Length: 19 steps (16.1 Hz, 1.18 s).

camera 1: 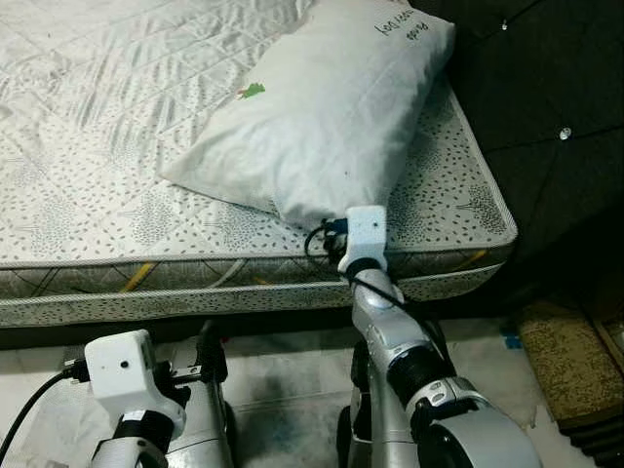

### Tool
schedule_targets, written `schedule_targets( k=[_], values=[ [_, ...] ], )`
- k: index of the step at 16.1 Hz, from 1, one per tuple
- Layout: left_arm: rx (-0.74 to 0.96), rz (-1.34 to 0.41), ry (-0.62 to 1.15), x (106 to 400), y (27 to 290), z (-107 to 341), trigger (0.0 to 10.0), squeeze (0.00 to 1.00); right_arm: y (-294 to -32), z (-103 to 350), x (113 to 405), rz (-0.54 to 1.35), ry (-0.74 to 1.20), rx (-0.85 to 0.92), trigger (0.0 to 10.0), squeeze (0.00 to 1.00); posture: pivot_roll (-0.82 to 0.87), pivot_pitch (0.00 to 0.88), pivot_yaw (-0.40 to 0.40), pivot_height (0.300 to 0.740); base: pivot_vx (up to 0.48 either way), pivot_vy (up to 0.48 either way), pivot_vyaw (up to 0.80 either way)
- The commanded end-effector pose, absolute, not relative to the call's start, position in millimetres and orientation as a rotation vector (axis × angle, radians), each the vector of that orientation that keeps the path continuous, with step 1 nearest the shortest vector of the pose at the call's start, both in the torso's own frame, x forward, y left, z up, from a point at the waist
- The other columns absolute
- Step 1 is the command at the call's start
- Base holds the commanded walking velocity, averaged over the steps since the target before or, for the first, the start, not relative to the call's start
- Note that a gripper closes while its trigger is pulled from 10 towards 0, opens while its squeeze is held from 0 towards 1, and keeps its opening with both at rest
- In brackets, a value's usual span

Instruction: Clean up the room

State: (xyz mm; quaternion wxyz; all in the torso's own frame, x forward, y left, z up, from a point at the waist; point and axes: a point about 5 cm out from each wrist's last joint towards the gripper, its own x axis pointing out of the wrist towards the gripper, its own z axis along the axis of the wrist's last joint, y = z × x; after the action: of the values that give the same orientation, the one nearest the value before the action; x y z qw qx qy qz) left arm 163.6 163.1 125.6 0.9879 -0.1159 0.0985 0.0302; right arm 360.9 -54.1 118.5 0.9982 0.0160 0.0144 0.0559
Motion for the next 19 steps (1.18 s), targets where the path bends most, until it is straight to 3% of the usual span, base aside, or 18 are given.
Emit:
schedule_targets(
  k=[1,16,19],
  values=[
    [-0.233,0.076,0.227,162,165,120,10.0,0.0,-44,133,364,0.119,-0.028,0.08,0.0,0.0,0.09,0.27,-0.08,0.54,0.0,0.0,0.0],
    [-0.207,0.082,0.195,177,168,119,10.0,0.0,-49,138,370,0.161,-0.054,0.093,0.0,0.0,0.09,0.226,-0.085,0.54,0.0,0.0,0.0],
    [-0.203,0.084,0.185,180,169,120,10.0,0.0,-66,147,379,0.157,-0.07,0.039,0.0,0.0,0.1,0.216,-0.091,0.54,0.0,0.0,0.0]
  ],
)
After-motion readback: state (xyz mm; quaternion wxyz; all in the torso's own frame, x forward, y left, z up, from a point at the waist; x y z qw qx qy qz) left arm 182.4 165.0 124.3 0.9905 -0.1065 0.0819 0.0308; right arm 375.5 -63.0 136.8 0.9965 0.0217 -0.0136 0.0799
